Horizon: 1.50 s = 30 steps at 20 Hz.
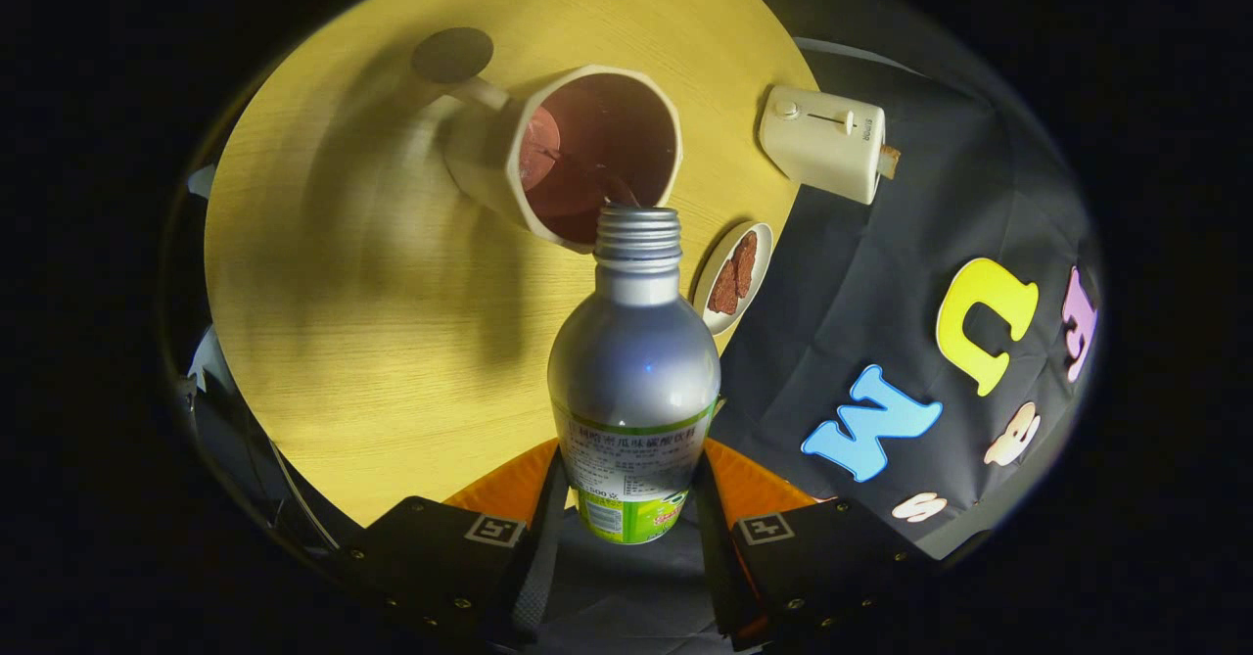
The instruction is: Take the bottle from table, then pour the juice into the cup, finally place the bottle on the coaster
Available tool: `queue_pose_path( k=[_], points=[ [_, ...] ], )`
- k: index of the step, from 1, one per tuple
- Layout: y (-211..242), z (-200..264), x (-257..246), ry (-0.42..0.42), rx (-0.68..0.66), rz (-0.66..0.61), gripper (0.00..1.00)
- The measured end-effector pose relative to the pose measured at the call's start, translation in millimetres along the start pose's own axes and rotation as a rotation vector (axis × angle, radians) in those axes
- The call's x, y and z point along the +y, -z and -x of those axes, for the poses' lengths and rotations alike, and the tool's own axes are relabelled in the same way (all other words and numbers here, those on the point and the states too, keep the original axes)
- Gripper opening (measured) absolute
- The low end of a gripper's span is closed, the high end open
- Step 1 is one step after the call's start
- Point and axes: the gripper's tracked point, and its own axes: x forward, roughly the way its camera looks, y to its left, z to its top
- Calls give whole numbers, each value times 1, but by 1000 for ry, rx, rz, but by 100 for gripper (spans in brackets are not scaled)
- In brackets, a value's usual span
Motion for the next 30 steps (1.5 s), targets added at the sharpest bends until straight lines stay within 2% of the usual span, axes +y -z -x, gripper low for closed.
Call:
queue_pose_path(
  k=[30],
  points=[
    [10, 5, -23, -5, 94, 201, 64]
  ],
)
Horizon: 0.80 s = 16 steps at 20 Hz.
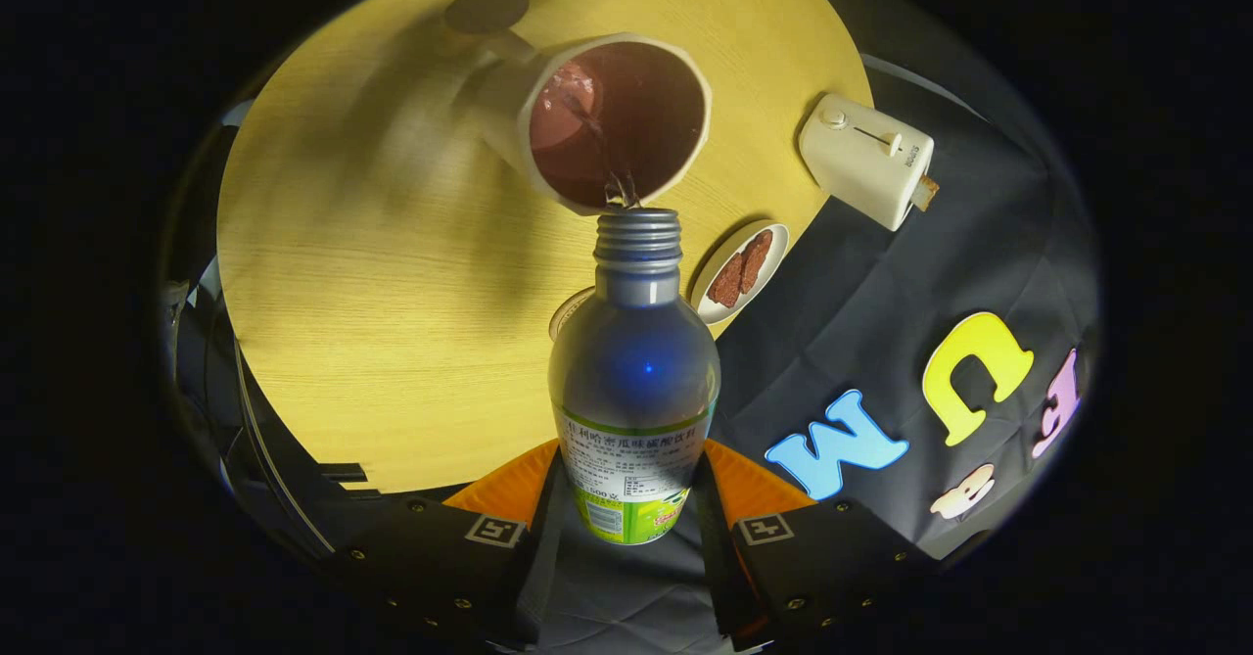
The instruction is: Take the bottle from table, then pour the juice into the cup, finally place the bottle on the coaster
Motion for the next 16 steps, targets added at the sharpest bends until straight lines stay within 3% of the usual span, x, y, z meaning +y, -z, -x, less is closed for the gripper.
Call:
queue_pose_path(
  k=[16],
  points=[
    [5, 0, -9, 4, 36, 78, 64]
  ],
)
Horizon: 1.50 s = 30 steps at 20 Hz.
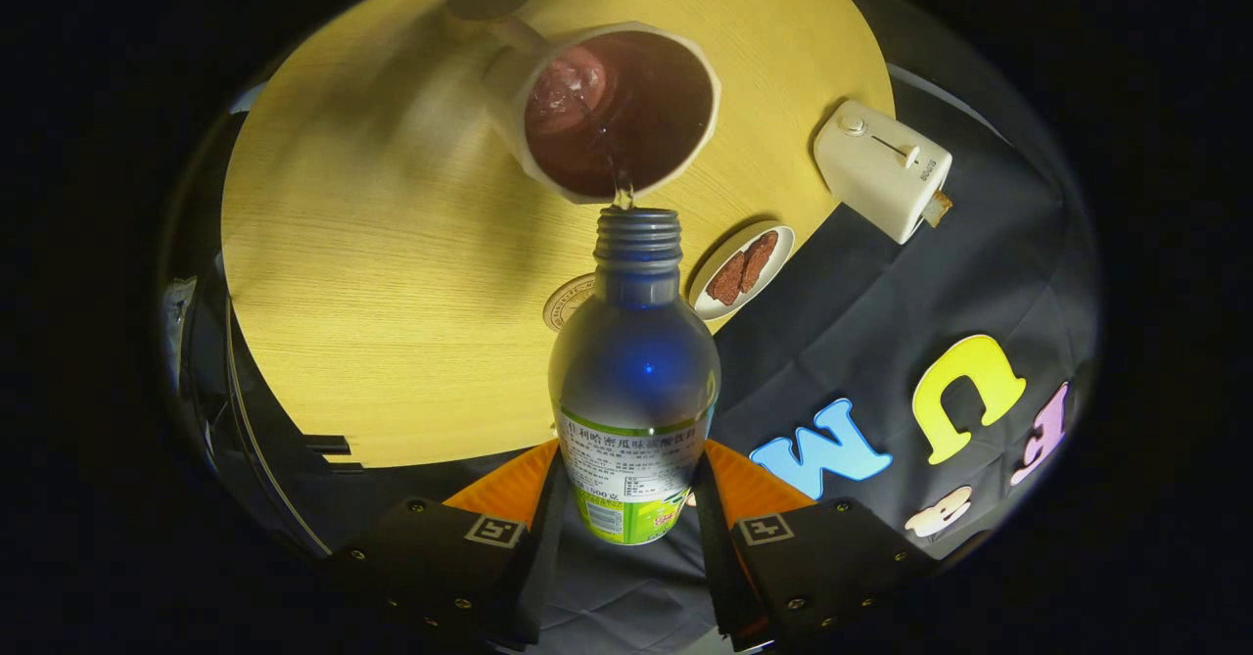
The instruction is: Take the bottle from table, then pour the juice into the cup, finally place the bottle on the coaster
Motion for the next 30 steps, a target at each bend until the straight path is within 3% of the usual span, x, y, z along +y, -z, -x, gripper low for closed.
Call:
queue_pose_path(
  k=[15, 30],
  points=[
    [-5, 0, 0, 21, -30, 29, 64],
    [-10, -17, 55, -81, -166, -318, 64]
  ],
)
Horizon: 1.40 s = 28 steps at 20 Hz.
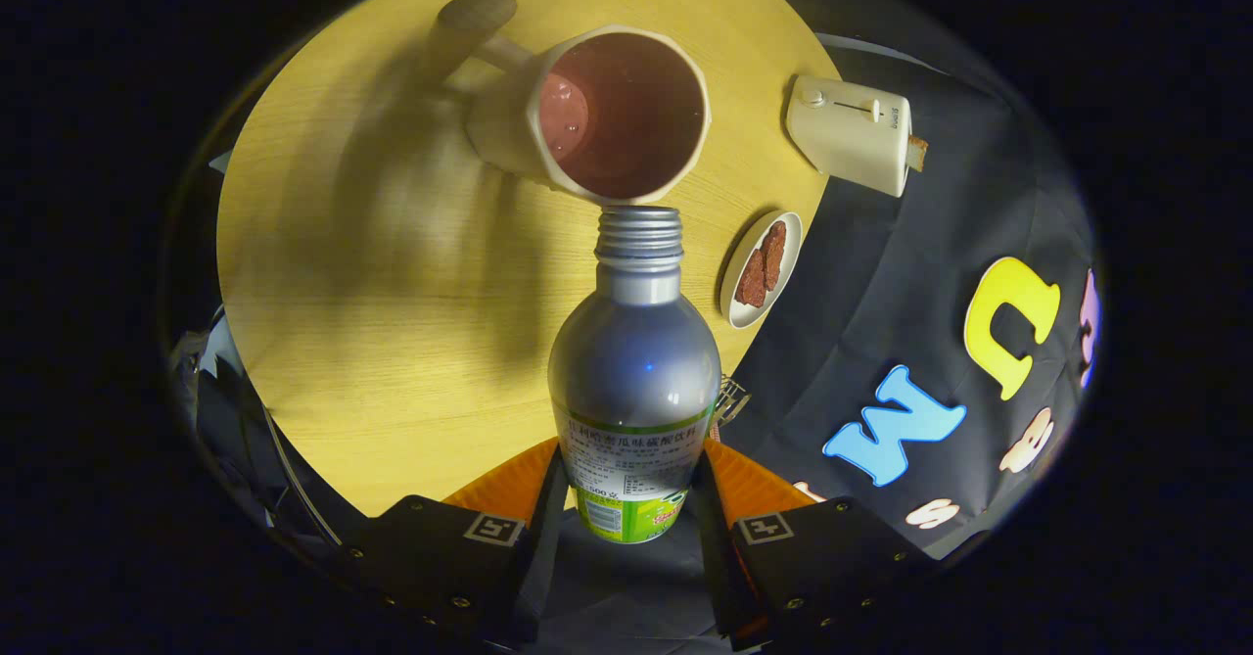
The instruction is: Take the bottle from table, then pour the juice into the cup, finally place the bottle on the coaster
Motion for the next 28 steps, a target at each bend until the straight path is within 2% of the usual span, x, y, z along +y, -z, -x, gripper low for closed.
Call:
queue_pose_path(
  k=[6, 11, 16, 23, 28],
  points=[
    [-3, -3, 24, -56, -82, -216, 65],
    [-15, -8, 43, -149, -165, -481, 64],
    [-18, -13, 49, -202, -231, -705, 65],
    [-9, -21, 45, -214, -310, -987, 65],
    [-5, -27, 42, -233, -359, -1127, 65]
  ],
)
